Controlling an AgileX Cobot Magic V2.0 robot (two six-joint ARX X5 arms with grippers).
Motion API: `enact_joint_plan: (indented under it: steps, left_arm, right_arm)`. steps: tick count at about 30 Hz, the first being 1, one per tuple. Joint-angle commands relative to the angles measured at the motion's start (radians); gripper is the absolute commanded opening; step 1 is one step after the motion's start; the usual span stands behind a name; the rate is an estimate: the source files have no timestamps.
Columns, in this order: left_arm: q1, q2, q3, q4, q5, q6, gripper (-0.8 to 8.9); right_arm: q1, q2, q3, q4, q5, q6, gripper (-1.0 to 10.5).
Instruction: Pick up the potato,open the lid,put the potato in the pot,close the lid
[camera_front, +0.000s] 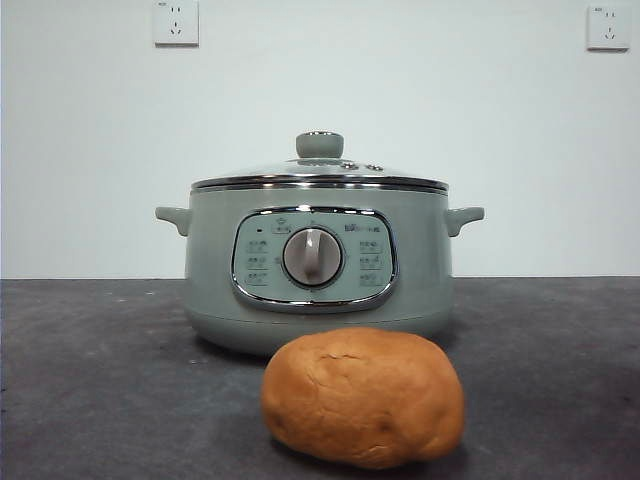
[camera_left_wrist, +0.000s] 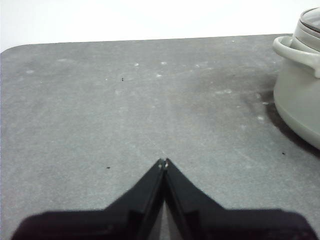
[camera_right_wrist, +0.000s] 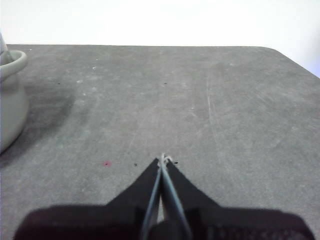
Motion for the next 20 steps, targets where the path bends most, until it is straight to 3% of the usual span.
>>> enact_joint_plan:
  steps: [1,11,15,20]
  left_arm:
    - [0.003,0.001,-0.010,0.001,0.000,0.001,-0.01]
    - [0.003,0.001,-0.010,0.001,0.000,-0.008,-0.01]
    - [0.003,0.001,0.010,0.001,0.005,-0.074,-0.01]
    - [0.003,0.018,0.095,-0.003,0.093,-0.140,-0.01]
  right_arm:
    - [0.000,-0.001,-0.010,0.002,0.000,0.016,0.0]
    - [0.000,-0.001,-0.009,0.003,-0.010,0.128,0.0]
    - [0.000,-0.001,0.014,0.002,-0.106,0.242,0.0]
    - [0.000,0.005,0.087,0.000,-0.214,0.393,0.0]
